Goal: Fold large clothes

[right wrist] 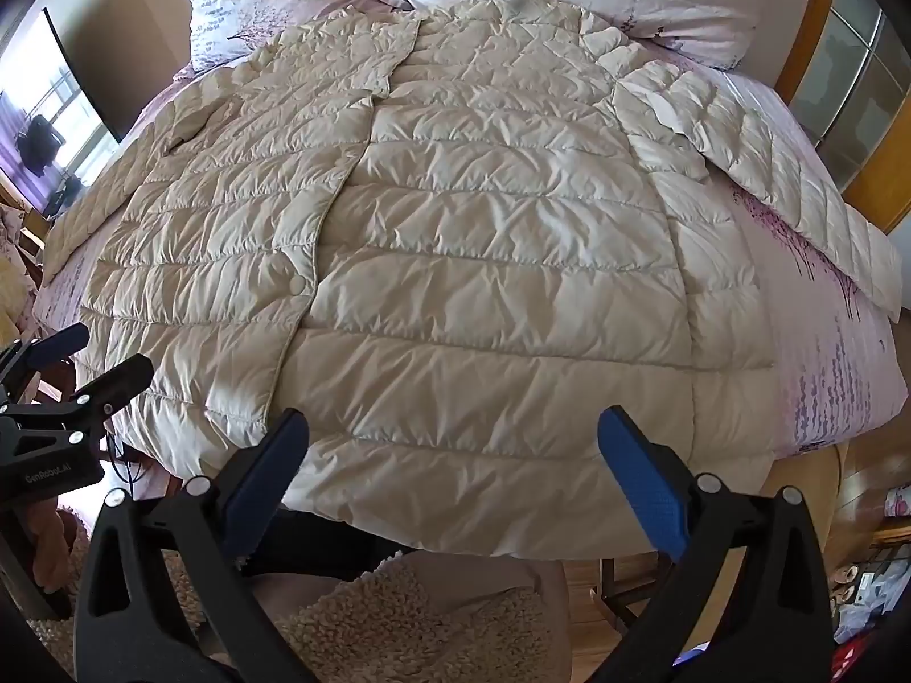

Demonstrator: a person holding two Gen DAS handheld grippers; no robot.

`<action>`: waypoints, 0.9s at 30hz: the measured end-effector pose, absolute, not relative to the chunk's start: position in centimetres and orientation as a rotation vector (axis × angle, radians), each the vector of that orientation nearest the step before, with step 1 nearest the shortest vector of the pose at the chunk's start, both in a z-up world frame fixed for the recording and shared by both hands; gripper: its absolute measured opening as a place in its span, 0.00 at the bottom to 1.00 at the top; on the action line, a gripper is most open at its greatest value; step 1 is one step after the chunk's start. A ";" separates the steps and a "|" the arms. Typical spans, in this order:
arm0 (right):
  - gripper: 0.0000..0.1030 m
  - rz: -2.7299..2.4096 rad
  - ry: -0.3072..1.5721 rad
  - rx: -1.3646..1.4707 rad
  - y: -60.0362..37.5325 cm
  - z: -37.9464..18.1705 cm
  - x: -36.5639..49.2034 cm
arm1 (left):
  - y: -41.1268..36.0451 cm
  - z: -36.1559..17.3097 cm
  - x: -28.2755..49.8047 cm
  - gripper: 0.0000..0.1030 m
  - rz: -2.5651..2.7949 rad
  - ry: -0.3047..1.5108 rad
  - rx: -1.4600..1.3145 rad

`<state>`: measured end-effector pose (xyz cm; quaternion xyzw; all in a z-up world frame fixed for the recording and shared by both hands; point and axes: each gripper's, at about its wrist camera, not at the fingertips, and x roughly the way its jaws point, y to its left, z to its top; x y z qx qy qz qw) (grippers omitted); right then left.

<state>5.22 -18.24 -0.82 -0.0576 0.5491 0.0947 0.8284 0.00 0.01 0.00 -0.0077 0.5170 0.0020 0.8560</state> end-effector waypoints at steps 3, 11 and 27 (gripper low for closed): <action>0.98 0.203 1.166 -0.120 -18.3 -0.7 5.4 | 0.0 0.0 0.0 0.99 0.004 1.087 -0.016; 0.98 0.203 1.165 -0.113 -18.4 -0.7 5.2 | 0.0 0.0 0.0 0.99 0.007 1.088 -0.013; 0.98 0.208 1.163 -0.102 -18.4 -0.7 5.3 | 0.0 0.0 0.0 0.99 0.006 1.086 -0.012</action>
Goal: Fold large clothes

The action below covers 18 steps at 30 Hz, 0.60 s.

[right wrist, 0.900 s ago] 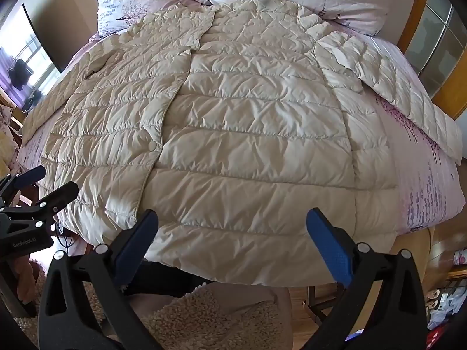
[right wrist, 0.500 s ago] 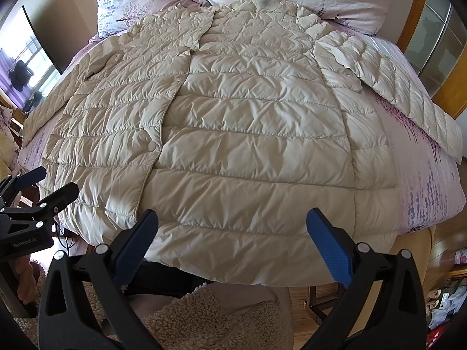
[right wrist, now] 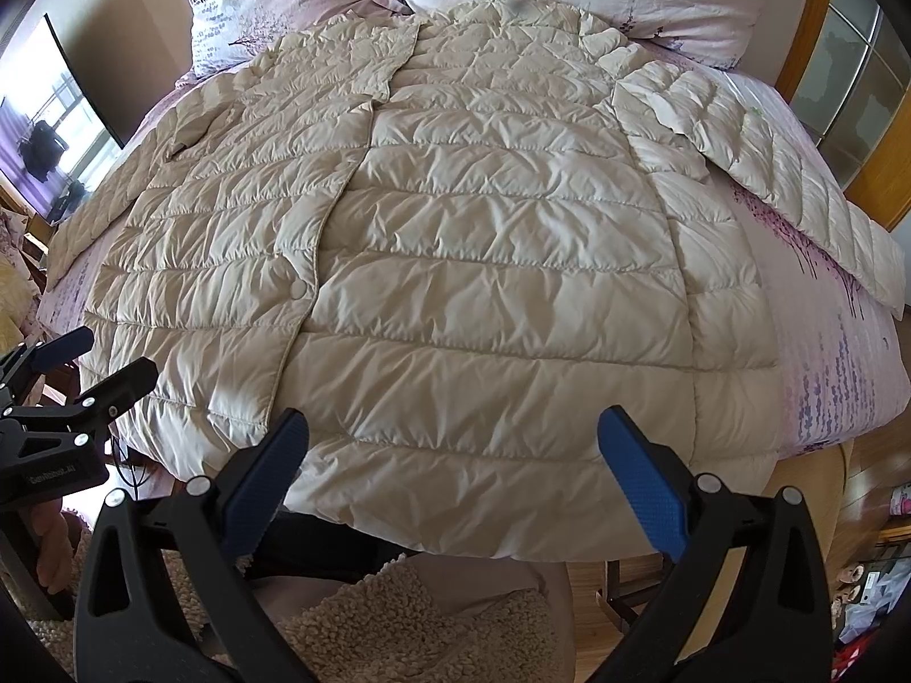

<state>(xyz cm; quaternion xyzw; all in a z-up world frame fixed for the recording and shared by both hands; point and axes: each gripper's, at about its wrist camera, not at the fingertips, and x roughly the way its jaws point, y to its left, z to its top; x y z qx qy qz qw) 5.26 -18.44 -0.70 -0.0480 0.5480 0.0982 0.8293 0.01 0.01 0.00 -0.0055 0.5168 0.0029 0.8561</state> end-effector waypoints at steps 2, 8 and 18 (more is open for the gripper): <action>0.98 0.209 1.163 -0.101 -18.4 -0.7 5.3 | 0.0 0.0 0.0 0.99 0.006 1.087 -0.012; 0.98 0.210 1.160 -0.096 -18.4 -0.7 5.3 | 0.0 0.0 0.0 0.99 0.006 1.086 -0.011; 0.98 0.216 1.159 -0.084 -18.6 -0.8 5.4 | 0.0 0.0 0.0 0.99 0.007 1.085 -0.010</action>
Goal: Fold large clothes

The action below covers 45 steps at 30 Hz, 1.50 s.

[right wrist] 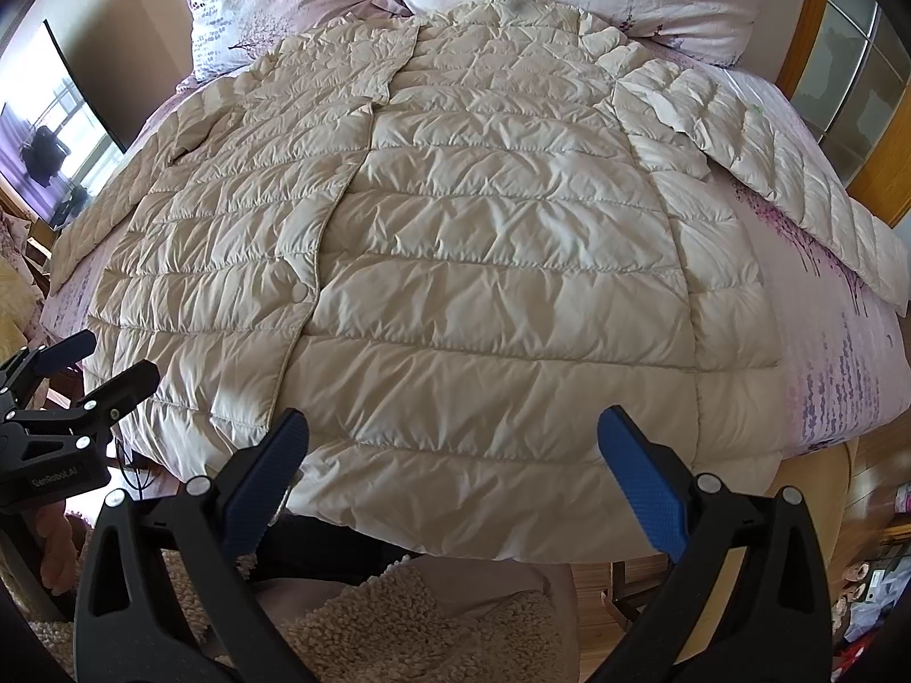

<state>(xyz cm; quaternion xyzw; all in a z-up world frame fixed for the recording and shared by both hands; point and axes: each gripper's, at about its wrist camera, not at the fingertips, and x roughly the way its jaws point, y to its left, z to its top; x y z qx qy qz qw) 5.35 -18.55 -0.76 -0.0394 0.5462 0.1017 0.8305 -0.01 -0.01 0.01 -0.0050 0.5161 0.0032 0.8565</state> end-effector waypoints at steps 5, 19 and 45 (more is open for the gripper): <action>0.98 0.215 1.159 -0.078 -18.6 -0.8 5.3 | 0.0 0.0 0.0 0.99 0.007 1.083 -0.010; 0.98 0.215 1.147 -0.026 -19.0 -0.9 5.6 | -0.1 0.0 0.2 0.99 0.008 1.083 -0.009; 0.98 0.225 0.940 0.319 -27.0 -0.3 11.3 | 1.4 0.2 4.5 0.99 -0.108 1.050 -0.080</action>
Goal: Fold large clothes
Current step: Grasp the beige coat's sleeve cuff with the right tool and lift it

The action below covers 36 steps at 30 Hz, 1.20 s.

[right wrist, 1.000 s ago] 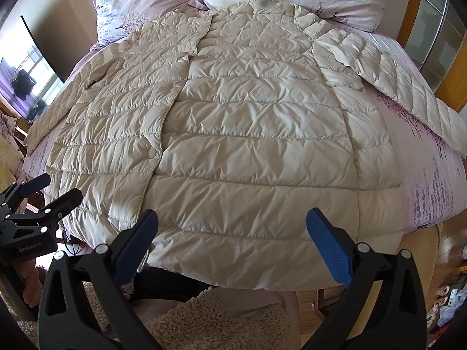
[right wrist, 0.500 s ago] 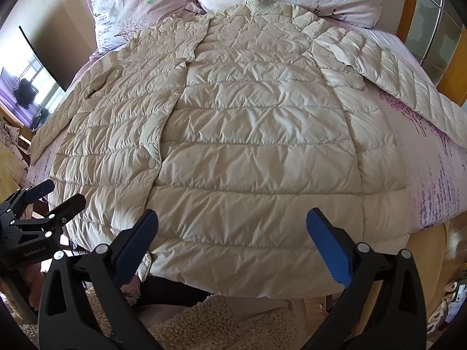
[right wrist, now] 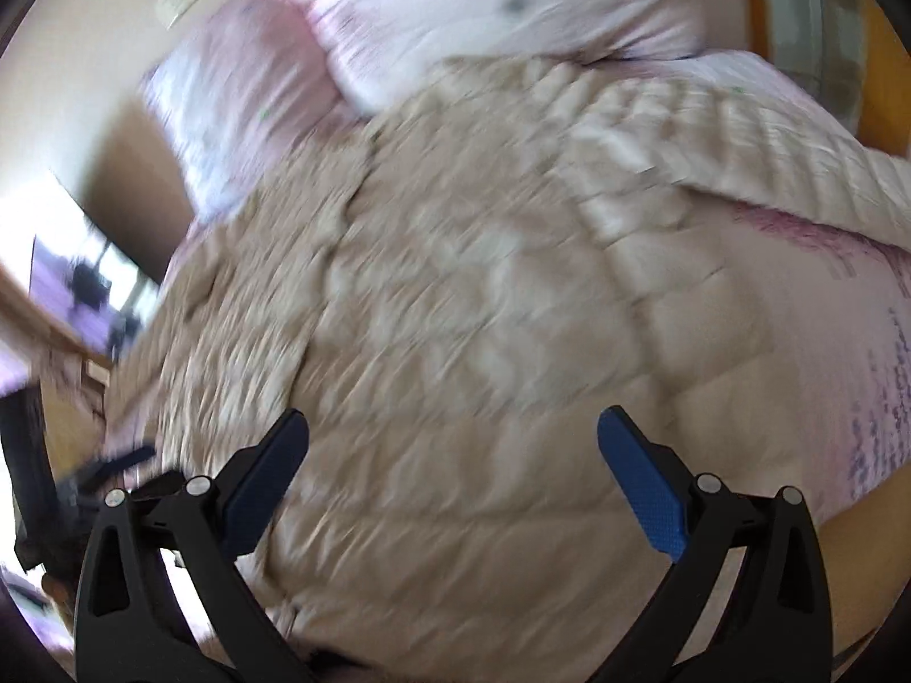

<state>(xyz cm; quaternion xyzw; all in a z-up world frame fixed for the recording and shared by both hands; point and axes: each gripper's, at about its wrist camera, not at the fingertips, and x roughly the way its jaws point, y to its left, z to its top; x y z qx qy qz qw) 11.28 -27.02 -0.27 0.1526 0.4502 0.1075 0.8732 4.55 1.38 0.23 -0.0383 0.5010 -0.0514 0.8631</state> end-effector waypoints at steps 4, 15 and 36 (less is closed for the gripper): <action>0.93 0.046 0.854 0.578 -35.9 0.2 13.6 | 2.7 0.2 5.9 0.99 -0.134 1.045 -0.158; 0.55 -0.372 0.685 1.088 -56.2 -3.5 14.0 | 5.9 0.9 10.0 0.99 -0.151 0.992 -0.272; 0.05 -0.617 0.641 0.855 -59.0 -3.0 16.3 | 6.6 2.0 15.4 0.99 -0.192 0.828 -0.272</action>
